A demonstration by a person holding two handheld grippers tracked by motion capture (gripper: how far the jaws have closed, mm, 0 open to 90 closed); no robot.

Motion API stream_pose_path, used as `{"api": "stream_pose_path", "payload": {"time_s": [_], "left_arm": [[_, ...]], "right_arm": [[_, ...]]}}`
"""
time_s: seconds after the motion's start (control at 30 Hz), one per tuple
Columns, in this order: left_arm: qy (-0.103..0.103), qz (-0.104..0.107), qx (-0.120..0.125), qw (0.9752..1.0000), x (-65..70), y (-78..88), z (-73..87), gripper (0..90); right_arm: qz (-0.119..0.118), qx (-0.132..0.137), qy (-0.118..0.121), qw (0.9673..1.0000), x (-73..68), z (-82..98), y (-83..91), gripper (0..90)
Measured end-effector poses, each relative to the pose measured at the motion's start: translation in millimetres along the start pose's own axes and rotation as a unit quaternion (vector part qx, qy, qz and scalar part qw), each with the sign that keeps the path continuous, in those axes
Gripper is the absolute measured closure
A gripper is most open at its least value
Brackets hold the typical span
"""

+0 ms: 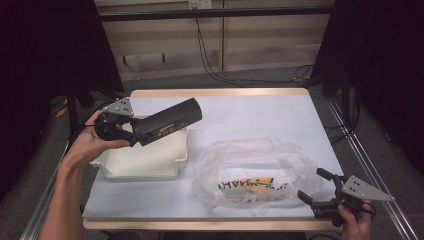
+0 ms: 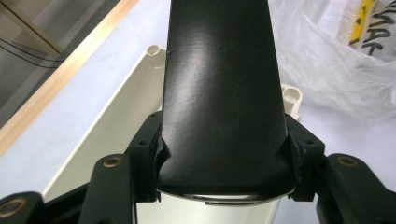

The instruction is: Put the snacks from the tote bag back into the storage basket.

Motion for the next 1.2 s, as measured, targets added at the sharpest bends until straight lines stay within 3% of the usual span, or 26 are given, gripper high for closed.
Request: {"api": "stream_pose_path", "payload": {"time_s": [0.07,0.43,0.7,1.0,1.2], "left_arm": [[0.004,-0.004,0.013,0.9999,-2.4,1.9,3.0,43.2],[-0.004,-0.011,-0.003,0.9999,-10.5,1.1,12.6,43.2],[0.013,-0.010,-0.024,0.9996,-17.8,-1.9,26.5,43.2],[0.019,-0.009,-0.014,0.9997,-23.2,0.5,40.5,43.2],[0.023,-0.006,-0.037,0.9990,-28.3,-2.8,52.5,43.2]], "right_arm": [[0.002,0.002,0.001,1.0000,0.1,-0.4,0.3,0.0],[-0.002,0.002,-0.001,1.0000,-0.4,-0.1,0.9,0.0],[-0.002,0.004,-0.002,1.0000,-0.2,-0.3,0.7,0.0],[-0.002,0.002,0.000,1.0000,-1.0,0.3,0.5,0.0],[-0.007,0.002,0.002,1.0000,-1.3,0.2,-0.9,0.0]]}}
Point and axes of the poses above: each handheld gripper's, and its own axes: y roughly backward along the jaws, z roughly out of its underside, x roughly to its right, the point moved 2 cm from there along -y, roughly forward along the jaws, and after that the axes turned 4 degrees about z, right-handed, at the moved point
